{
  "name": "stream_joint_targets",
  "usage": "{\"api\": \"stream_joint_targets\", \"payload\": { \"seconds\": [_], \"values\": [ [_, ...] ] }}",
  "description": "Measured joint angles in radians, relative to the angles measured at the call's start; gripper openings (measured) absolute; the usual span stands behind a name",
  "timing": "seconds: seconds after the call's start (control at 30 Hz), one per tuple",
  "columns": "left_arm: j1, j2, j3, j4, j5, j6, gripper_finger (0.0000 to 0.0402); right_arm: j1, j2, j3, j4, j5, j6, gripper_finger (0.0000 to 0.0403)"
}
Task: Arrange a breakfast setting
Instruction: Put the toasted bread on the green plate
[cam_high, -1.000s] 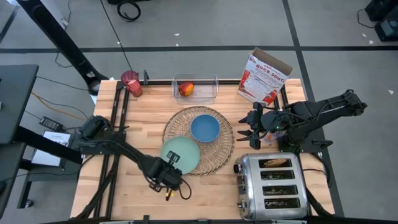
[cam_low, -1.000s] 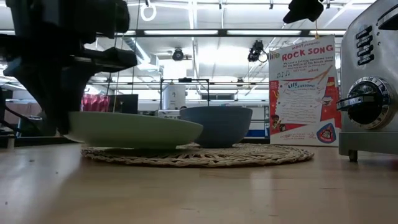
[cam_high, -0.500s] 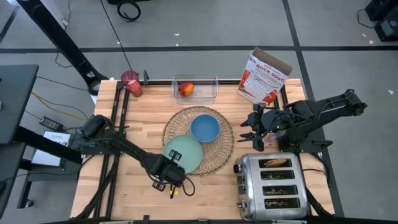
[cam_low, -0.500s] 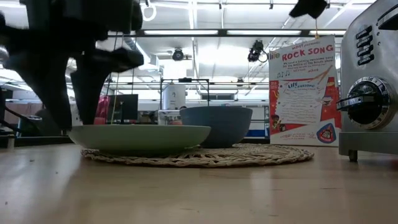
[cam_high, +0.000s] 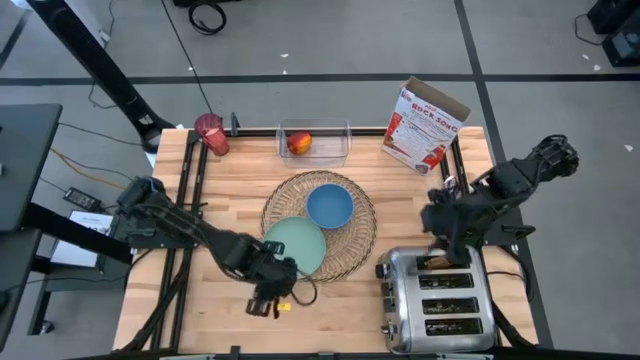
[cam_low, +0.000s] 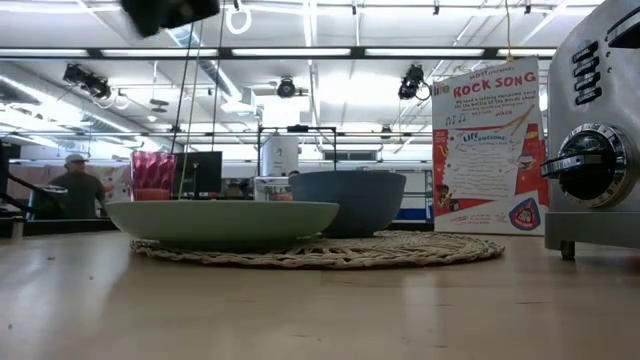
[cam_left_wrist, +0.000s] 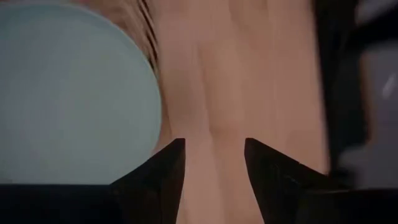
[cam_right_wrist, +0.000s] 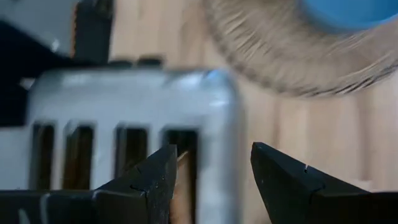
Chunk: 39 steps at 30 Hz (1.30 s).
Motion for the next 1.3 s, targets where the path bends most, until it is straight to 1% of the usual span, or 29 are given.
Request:
{"api": "stream_joint_targets", "payload": {
  "seconds": [0.1, 0.23, 0.43, 0.57, 0.67, 0.8, 0.93, 1.13, 1.27, 1.3],
  "values": [
    [0.044, -0.030, 0.020, 0.056, -0.011, -0.102, 0.0173, 0.084, 0.000, -0.001, -0.007, -0.020, 0.060, 0.0210],
    [0.096, -0.055, 0.020, 0.200, -0.079, -0.179, 0.0173, 0.167, 0.001, -0.033, -0.024, -0.014, 0.167, 0.0202],
    [0.142, -0.056, 0.020, 0.448, -0.156, -0.163, 0.0173, 0.216, 0.006, -0.114, -0.030, -0.012, 0.242, 0.0184],
    [0.168, -0.065, 0.020, 0.538, -0.186, -0.134, 0.0173, 0.227, 0.023, -0.154, -0.023, -0.005, 0.233, 0.0167],
    [0.192, -0.095, 0.020, 0.565, -0.190, -0.130, 0.0173, 0.227, 0.045, -0.172, -0.017, -0.002, 0.217, 0.0154],
    [0.221, -0.169, 0.020, 0.562, -0.194, -0.128, 0.0173, 0.227, 0.075, -0.172, -0.004, -0.002, 0.215, 0.0135],
    [0.233, -0.260, 0.020, 0.563, -0.240, -0.088, 0.0173, 0.228, 0.095, -0.172, 0.014, -0.002, 0.214, 0.0111],
    [0.233, -0.367, 0.020, 0.562, -0.321, -0.026, 0.0173, 0.228, 0.114, -0.172, 0.015, -0.002, 0.207, 0.0061],
    [0.233, -0.416, 0.020, 0.548, -0.329, -0.002, 0.0173, 0.228, 0.112, -0.165, 0.006, -0.014, 0.207, 0.0018],
    [0.234, -0.426, 0.020, 0.541, -0.329, 0.000, 0.0173, 0.228, 0.109, -0.156, -0.001, -0.021, 0.212, 0.0013]
  ]
}}
